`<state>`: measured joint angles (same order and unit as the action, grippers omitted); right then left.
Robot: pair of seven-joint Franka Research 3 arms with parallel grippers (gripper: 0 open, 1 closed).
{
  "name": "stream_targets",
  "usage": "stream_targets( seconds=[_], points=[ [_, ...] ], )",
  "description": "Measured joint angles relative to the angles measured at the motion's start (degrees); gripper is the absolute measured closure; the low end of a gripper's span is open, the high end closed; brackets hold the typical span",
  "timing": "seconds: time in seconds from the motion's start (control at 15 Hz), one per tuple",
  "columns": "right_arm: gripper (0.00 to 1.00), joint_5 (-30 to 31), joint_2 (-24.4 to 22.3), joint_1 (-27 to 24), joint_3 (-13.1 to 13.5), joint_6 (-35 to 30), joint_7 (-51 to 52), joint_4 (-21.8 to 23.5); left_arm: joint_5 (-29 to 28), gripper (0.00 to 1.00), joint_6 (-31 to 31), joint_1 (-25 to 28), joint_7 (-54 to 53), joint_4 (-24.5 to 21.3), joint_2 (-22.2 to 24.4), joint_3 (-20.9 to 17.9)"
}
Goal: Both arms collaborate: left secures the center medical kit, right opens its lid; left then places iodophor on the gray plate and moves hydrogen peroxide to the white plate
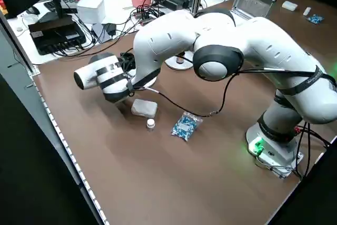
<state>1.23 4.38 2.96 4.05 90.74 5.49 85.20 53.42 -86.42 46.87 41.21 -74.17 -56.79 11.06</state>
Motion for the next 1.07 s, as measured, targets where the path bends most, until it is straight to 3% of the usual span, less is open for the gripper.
stream_targets(
  seconds=[1.07],
  points=[
    [0.01,0.0,0.0,0.0,0.0,0.0,0.0,0.0,0.0,0.65,-0.3,1.9,-0.9,0.0,-2.3,-0.9]
  ],
)
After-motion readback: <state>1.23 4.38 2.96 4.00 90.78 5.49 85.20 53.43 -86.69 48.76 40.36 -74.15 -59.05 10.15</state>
